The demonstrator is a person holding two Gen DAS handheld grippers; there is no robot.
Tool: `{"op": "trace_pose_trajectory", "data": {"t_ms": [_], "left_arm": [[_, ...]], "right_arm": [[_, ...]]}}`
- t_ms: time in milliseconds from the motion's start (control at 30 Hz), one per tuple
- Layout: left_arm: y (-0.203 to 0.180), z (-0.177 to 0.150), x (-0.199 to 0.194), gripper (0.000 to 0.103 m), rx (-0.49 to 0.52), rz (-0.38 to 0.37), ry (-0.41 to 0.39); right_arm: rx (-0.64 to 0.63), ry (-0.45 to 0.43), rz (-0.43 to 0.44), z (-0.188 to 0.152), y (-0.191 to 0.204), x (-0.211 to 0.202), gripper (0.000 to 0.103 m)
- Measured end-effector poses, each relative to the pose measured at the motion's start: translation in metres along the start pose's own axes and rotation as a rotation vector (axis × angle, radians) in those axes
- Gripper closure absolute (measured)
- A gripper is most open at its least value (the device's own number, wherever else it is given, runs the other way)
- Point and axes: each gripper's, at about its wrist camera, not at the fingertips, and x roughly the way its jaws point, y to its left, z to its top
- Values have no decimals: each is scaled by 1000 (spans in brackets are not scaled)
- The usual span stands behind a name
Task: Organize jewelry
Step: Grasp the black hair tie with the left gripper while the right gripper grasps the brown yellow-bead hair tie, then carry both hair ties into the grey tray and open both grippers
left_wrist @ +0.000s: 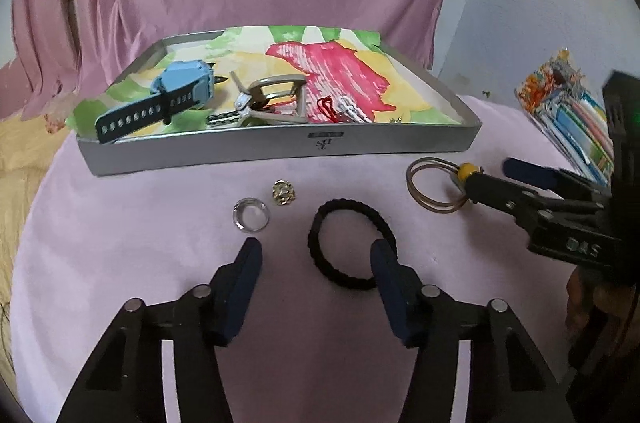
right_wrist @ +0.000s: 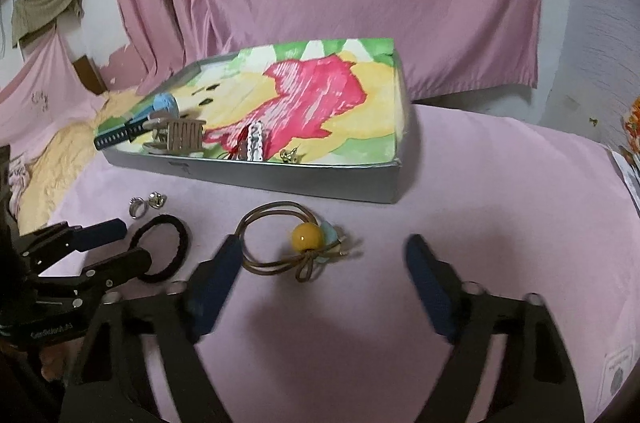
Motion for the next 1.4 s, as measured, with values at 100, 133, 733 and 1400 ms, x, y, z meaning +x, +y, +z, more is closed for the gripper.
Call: {"op": "trace_pose_trajectory", "data": {"t_ms": [100, 133, 733, 1400], "left_arm": [[-2, 1, 1, 58, 12, 14, 3], [-2, 1, 1, 59, 15, 17, 4], [-7, 1, 2, 97, 38, -2, 8], [17, 47, -43, 98, -61, 9, -268]], "right_arm": [[-3, 27, 10, 2, 1, 7, 33], [-6, 31, 14, 2, 2, 8, 34], [19, 68, 64, 3, -2, 17, 77], [-7, -166, 119, 27, 11, -24, 77]]}}
